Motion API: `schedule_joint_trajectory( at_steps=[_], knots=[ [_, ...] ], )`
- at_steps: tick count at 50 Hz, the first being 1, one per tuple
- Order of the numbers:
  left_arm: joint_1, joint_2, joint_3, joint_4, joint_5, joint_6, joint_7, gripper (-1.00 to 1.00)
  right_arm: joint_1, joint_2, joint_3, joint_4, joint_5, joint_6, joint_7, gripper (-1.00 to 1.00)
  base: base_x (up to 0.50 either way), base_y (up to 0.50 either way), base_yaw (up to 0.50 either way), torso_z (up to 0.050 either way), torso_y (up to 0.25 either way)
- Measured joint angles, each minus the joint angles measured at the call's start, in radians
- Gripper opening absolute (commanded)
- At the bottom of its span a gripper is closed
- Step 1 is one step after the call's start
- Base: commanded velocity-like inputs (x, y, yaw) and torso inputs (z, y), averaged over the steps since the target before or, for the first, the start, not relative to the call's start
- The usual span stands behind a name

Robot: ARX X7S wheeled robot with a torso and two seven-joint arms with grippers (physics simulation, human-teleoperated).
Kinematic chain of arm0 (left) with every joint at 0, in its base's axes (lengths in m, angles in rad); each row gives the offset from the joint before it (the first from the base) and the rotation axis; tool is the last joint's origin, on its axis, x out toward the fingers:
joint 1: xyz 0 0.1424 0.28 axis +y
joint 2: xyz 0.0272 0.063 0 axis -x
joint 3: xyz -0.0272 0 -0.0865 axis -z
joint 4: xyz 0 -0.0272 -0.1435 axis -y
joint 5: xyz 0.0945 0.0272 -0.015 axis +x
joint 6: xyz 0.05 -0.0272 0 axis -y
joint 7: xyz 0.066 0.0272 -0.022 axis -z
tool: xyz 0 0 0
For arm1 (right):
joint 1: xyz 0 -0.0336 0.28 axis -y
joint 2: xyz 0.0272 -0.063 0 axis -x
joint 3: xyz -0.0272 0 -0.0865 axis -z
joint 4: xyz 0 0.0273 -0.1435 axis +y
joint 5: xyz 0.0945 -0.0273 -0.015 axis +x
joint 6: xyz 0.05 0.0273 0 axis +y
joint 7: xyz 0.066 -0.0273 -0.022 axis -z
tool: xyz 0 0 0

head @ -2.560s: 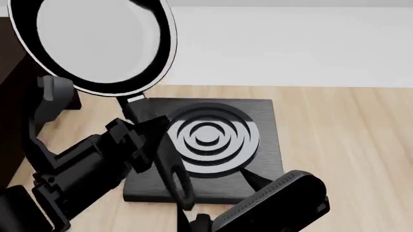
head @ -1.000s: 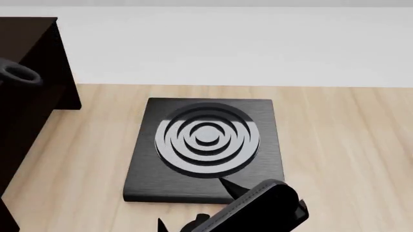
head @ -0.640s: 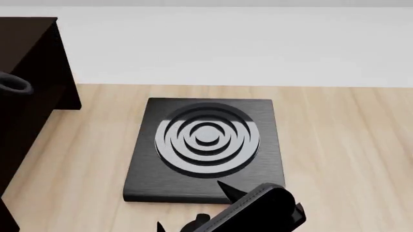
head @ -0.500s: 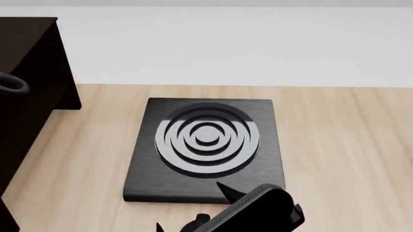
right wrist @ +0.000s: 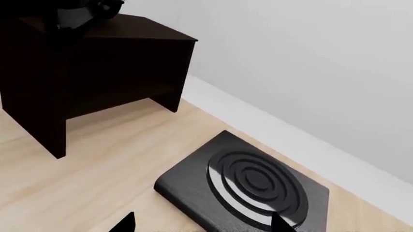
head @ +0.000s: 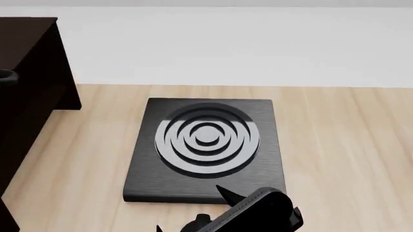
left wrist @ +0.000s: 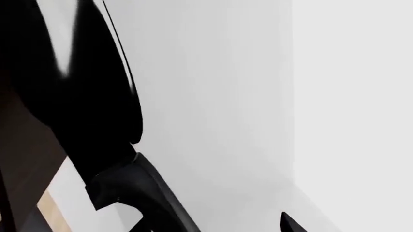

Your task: Put the frying pan on the cabinet shelf.

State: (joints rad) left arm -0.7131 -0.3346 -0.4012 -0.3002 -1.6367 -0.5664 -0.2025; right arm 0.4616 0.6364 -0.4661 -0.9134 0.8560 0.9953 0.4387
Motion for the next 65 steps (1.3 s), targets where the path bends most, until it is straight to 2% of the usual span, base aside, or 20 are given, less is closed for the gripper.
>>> schedule_joint_trajectory(
  at_steps=[18,37,65],
  knots=[
    [0.052,-0.015,-0.009,0.119,-0.11,0.022,-0.1,1.0,-0.012,0.009,0.001,0.004,0.005,-0.017,0.007,1.0,0.0,0.0,0.0,0.0,0.0],
    [0.179,-0.015,-0.038,0.276,-0.083,0.024,-0.201,1.0,-0.023,0.017,0.011,0.004,0.026,-0.028,0.02,1.0,0.0,0.0,0.0,0.0,0.0],
    [0.318,0.004,-0.09,0.454,-0.117,0.025,-0.26,1.0,-0.028,0.026,0.009,0.01,0.036,-0.045,0.028,1.0,0.0,0.0,0.0,0.0,0.0]
  ],
)
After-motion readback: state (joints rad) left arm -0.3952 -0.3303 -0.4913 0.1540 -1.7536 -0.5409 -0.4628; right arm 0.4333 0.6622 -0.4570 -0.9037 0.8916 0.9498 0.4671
